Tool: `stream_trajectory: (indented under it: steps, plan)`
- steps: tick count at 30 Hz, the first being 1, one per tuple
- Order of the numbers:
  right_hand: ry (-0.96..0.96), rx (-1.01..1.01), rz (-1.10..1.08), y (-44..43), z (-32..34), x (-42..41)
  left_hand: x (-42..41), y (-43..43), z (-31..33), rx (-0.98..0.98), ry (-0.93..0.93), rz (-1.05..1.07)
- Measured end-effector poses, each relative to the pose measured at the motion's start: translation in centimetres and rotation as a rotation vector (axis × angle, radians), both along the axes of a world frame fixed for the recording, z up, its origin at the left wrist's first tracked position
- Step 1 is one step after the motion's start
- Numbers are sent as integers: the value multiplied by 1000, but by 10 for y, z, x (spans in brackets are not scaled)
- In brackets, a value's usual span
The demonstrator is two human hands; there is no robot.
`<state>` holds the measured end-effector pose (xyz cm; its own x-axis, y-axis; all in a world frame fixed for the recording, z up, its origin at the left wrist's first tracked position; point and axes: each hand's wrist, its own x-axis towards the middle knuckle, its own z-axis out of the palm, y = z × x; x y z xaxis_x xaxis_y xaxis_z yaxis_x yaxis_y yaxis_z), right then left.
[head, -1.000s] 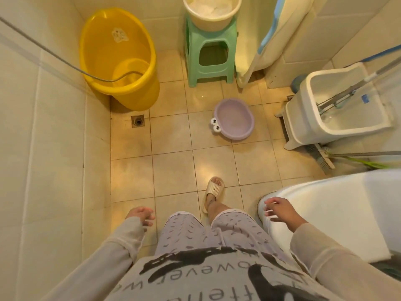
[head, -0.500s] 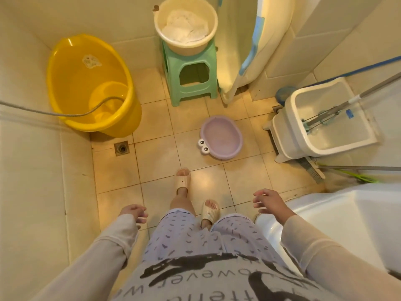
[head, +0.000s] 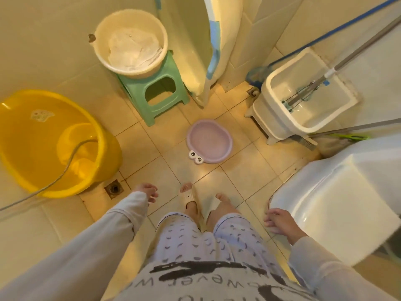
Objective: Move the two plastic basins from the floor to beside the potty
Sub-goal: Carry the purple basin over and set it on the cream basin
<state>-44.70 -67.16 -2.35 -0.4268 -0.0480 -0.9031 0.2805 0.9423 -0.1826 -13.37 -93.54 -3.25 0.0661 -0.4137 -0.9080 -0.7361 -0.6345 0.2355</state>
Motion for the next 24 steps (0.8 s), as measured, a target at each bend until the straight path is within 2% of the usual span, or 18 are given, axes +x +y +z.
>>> stream_trajectory:
  steps: [8,14,19,24]
  plan:
    - [-51,-6,-46,-44,-15,-5,-29,-40,-16,16,-46,-64]
    - [-91,-10,-37,-81,-71,-35,-73,-58,-63,121,-51,-198]
    - [-115,-51,-176,-121,-159,-57,-121,-96,-147,144,-30,-369]
    - [-141,-54,-270,-154,-292,-62,-163,-152,-275,3,-50,-475]
